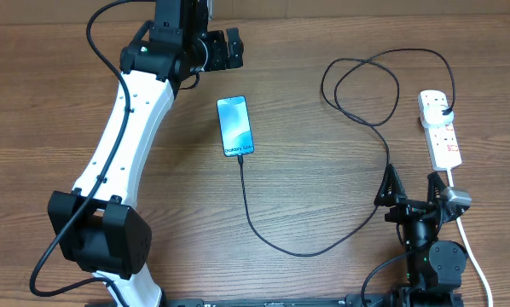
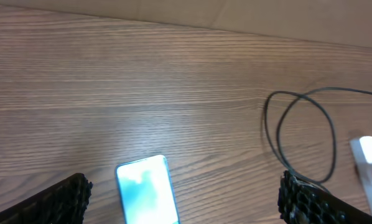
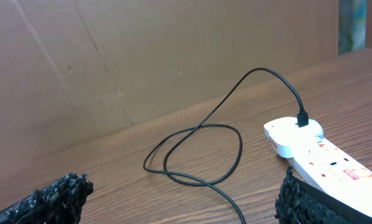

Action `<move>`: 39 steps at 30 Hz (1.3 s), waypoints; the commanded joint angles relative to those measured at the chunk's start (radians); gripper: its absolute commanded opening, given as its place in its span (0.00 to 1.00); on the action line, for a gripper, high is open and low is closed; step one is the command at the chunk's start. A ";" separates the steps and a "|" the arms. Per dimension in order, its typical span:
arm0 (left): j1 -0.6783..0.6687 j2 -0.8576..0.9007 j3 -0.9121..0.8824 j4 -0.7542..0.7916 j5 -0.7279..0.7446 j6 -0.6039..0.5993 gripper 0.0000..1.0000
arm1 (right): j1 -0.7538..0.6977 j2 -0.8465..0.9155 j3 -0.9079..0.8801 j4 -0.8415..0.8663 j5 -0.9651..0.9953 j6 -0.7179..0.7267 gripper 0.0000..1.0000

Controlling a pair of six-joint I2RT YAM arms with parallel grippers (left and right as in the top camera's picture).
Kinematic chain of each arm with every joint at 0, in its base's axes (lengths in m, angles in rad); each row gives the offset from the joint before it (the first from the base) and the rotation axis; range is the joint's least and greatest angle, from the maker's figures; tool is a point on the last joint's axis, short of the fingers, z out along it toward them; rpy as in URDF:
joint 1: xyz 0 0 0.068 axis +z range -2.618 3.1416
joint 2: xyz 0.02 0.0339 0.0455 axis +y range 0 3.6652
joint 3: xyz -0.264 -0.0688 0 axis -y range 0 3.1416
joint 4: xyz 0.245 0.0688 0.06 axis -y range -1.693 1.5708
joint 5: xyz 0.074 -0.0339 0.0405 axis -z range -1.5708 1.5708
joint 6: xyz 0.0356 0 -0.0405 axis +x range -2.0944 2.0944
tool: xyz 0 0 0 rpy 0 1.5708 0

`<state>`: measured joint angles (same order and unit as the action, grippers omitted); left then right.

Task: Plug charger to phone and switch on socket

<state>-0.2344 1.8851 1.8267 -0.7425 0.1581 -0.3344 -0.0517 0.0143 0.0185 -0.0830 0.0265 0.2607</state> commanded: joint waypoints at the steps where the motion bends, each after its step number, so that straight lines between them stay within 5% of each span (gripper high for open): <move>1: -0.006 -0.023 0.021 -0.021 -0.101 0.025 1.00 | 0.006 -0.011 -0.011 0.003 0.009 0.000 1.00; 13: -0.018 -0.109 -0.165 0.161 -0.157 0.242 1.00 | 0.006 -0.011 -0.011 0.003 0.009 0.000 1.00; 39: 0.185 -0.954 -1.535 1.119 -0.011 0.285 1.00 | 0.006 -0.011 -0.011 0.003 0.009 0.000 1.00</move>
<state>-0.0635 1.0210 0.3882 0.3283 0.1200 -0.0914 -0.0517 0.0139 0.0185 -0.0830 0.0273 0.2611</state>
